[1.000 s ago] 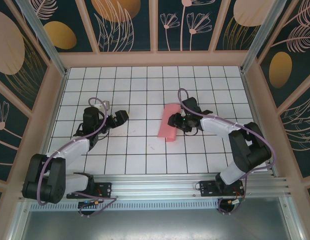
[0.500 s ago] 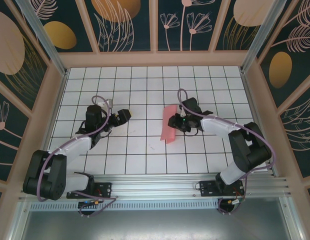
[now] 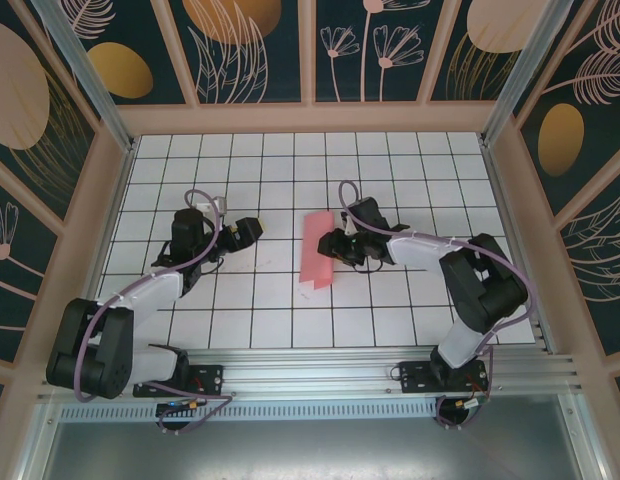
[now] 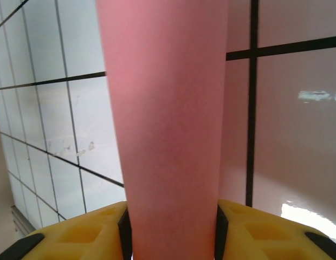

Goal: Fold a paper plane with a square sheet of paper (pick it up from the middle)
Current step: Fold the square sheet of paper in half at the center of the table.

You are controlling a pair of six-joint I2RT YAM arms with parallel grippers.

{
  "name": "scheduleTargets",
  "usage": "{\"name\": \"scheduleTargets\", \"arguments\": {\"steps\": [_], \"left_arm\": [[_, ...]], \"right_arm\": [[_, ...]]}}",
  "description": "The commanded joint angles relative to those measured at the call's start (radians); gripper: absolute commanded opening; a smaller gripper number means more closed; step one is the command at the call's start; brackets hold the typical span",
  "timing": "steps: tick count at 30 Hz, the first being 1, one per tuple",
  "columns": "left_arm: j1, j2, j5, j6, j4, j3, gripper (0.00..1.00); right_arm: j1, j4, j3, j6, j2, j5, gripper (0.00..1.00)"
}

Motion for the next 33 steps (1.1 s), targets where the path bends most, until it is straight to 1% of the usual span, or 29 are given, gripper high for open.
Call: {"name": "scheduleTargets", "arguments": {"steps": [1, 4, 5, 8, 10, 12, 14, 20, 22, 23, 27, 29, 33], "left_arm": [[-0.020, 0.025, 0.040, -0.014, 0.039, 0.022, 0.84], [-0.044, 0.043, 0.037, -0.013, 0.037, 0.035, 0.84], [-0.053, 0.050, 0.035, -0.010, 0.037, 0.039, 0.84], [-0.081, 0.069, 0.024, -0.004, 0.030, 0.053, 0.84], [-0.097, 0.082, 0.016, -0.001, 0.022, 0.065, 0.83], [-0.111, 0.098, 0.009, 0.000, 0.019, 0.075, 0.81], [-0.124, 0.109, 0.005, -0.002, 0.017, 0.084, 0.79], [-0.185, 0.149, -0.021, -0.009, 0.002, 0.123, 0.72], [-0.207, 0.164, -0.044, -0.018, -0.008, 0.134, 0.71], [-0.218, 0.172, -0.052, -0.022, -0.007, 0.137, 0.69], [-0.254, 0.187, -0.092, -0.036, 0.011, 0.136, 0.68], [-0.264, 0.199, -0.104, -0.049, 0.024, 0.136, 0.68], [-0.272, 0.219, -0.112, -0.060, 0.027, 0.150, 0.66]], "right_arm": [[-0.003, -0.027, 0.008, -0.002, 0.015, 0.049, 0.50], [-0.014, -0.050, 0.007, -0.008, 0.005, 0.071, 0.56], [-0.015, -0.073, 0.011, -0.011, 0.002, 0.091, 0.60], [-0.022, -0.110, 0.018, -0.023, -0.008, 0.120, 0.63], [-0.023, -0.124, 0.021, -0.031, -0.012, 0.130, 0.67], [-0.022, -0.141, 0.022, -0.033, -0.020, 0.152, 0.68], [-0.023, -0.157, 0.022, -0.036, -0.025, 0.180, 0.68], [-0.023, -0.200, 0.029, -0.101, -0.037, 0.185, 0.64], [-0.023, -0.203, 0.024, -0.127, -0.045, 0.168, 0.64], [-0.051, -0.206, 0.023, -0.139, -0.046, 0.160, 0.63], [-0.071, -0.214, 0.022, -0.163, -0.046, 0.135, 0.61], [-0.077, -0.210, 0.020, -0.170, -0.044, 0.121, 0.59], [-0.086, -0.189, -0.002, -0.178, -0.048, 0.096, 0.57]]}}
